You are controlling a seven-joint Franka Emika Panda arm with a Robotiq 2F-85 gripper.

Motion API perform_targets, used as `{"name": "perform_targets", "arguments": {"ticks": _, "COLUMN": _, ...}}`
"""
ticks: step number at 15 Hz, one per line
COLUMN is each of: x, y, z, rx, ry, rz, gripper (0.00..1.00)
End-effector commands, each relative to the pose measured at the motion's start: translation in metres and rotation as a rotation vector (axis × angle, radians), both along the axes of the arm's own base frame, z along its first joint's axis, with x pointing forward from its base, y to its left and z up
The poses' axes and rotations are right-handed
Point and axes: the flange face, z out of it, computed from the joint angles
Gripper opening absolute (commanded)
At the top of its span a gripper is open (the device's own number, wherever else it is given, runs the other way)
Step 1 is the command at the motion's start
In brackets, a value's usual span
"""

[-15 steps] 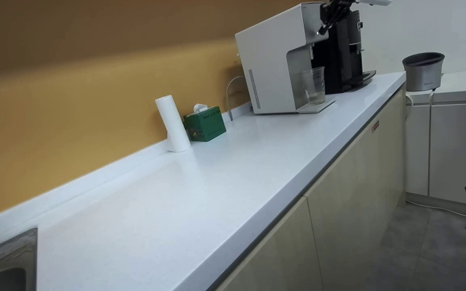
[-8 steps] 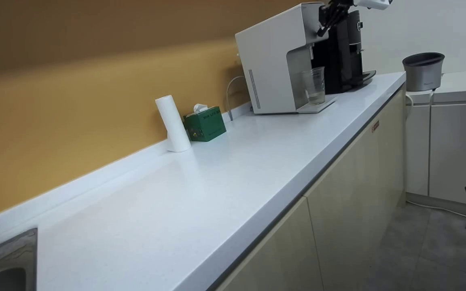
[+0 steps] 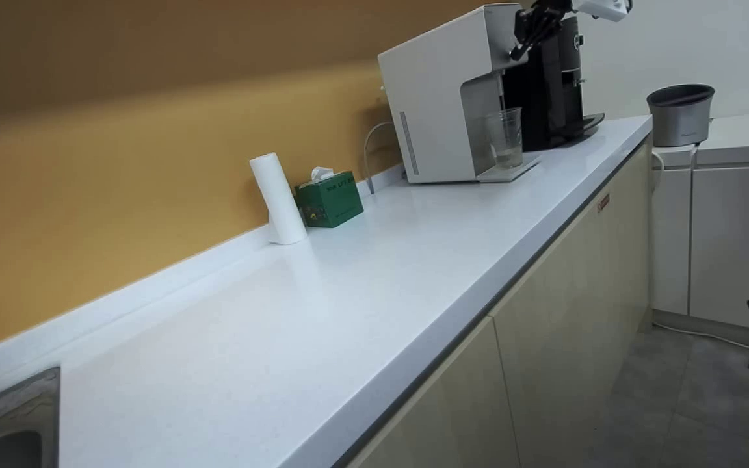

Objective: Press a button on the coffeemaker.

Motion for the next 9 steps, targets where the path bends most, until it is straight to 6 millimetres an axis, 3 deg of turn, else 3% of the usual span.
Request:
{"name": "perform_targets", "arguments": {"ticks": 1, "x": -0.001, "y": -0.005, "z": 0.008, "rx": -0.014, "ry": -0.003, "rz": -0.036, "gripper": 0.0}}
{"name": "perform_targets", "arguments": {"ticks": 9, "x": -0.039, "y": 0.005, "z": 0.034, "rx": -0.067, "ry": 0.003, "rz": -0.075, "gripper": 0.0}}
